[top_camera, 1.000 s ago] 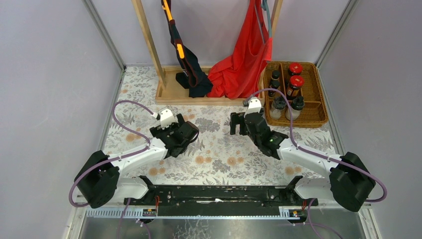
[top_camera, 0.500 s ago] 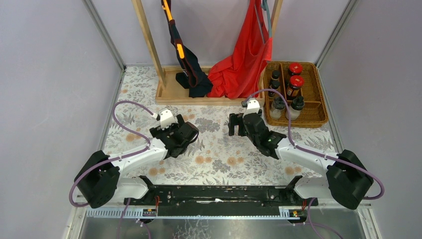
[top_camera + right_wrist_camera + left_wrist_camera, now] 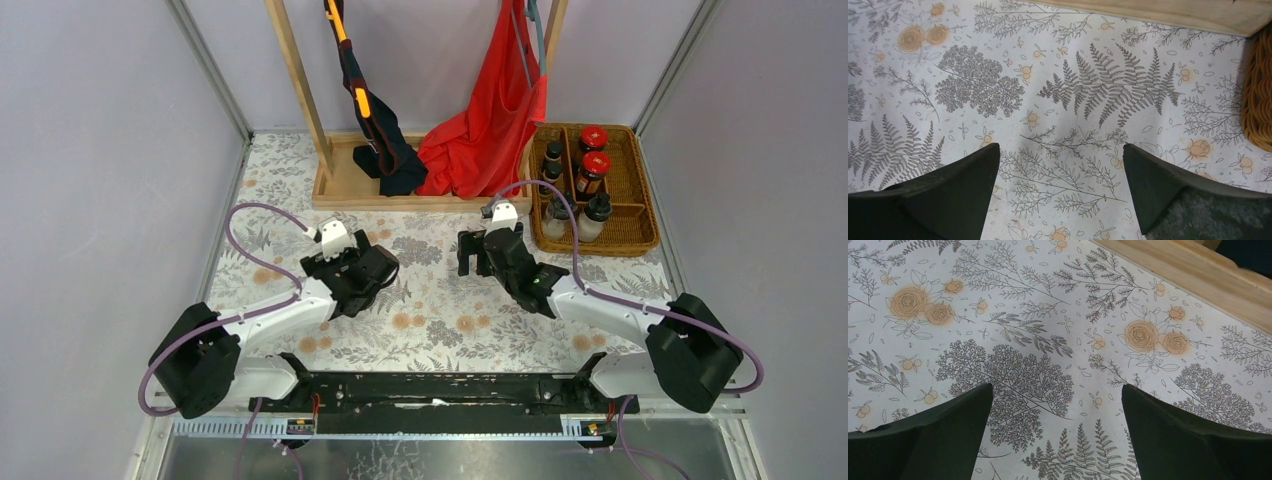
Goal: Organize the condiment bottles
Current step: Reset both arms
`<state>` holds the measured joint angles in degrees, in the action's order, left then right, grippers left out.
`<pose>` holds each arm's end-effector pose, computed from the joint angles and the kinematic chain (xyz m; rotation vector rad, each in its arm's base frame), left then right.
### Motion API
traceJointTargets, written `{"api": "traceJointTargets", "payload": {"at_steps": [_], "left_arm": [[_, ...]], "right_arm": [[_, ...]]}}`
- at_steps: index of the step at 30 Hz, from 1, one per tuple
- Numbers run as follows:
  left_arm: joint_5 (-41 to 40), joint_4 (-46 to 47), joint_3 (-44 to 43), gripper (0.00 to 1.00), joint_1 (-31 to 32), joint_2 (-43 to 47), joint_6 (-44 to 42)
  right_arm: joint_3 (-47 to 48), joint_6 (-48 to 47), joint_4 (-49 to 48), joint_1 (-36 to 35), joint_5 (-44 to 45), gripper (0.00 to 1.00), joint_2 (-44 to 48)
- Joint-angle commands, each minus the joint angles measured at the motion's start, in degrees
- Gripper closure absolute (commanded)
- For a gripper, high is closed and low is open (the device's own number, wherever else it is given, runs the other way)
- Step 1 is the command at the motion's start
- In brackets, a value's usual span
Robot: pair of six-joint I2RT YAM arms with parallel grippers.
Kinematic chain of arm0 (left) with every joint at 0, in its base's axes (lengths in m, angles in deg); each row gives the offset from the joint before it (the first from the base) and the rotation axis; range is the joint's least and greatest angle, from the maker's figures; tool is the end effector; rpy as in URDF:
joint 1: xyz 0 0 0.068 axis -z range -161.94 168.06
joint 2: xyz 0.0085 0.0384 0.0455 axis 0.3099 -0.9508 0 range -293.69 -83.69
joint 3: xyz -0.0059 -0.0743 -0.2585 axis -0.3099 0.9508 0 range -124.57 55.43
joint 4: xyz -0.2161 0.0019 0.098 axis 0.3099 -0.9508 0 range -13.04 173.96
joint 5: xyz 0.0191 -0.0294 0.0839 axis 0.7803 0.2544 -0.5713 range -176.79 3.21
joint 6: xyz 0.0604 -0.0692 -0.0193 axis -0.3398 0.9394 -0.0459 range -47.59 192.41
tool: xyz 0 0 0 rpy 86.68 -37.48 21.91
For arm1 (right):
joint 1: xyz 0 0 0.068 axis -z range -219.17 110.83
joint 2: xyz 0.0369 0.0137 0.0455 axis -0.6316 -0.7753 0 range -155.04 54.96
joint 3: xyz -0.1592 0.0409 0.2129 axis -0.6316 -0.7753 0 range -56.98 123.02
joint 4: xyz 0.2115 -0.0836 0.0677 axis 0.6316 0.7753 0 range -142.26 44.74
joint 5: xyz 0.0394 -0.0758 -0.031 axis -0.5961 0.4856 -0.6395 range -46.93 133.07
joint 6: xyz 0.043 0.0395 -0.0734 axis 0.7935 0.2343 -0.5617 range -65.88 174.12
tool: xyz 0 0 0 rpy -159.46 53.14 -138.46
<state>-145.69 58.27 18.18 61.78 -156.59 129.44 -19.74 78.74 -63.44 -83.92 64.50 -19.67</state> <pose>0.2040 -0.0949 0.1798 -0.5275 1.9889 0.3325 0.2338 0.1882 0.2114 -0.1178 2.0134 0.3975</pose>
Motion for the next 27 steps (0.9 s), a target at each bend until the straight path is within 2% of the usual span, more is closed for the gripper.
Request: {"api": "traceJointTargets", "payload": {"at_steps": [1,27], "left_arm": [[-1.1,2.0,0.8,0.00,0.0,1.6,1.0],[-0.2,2.2,1.4,0.00,-0.9,1.9,0.7]], "right_arm": [[2.4,1.0,-0.7,-0.8,1.4,0.01,-0.9],[0.7,-0.2,-3.0,-1.8,3.4,0.00,2.4]]}}
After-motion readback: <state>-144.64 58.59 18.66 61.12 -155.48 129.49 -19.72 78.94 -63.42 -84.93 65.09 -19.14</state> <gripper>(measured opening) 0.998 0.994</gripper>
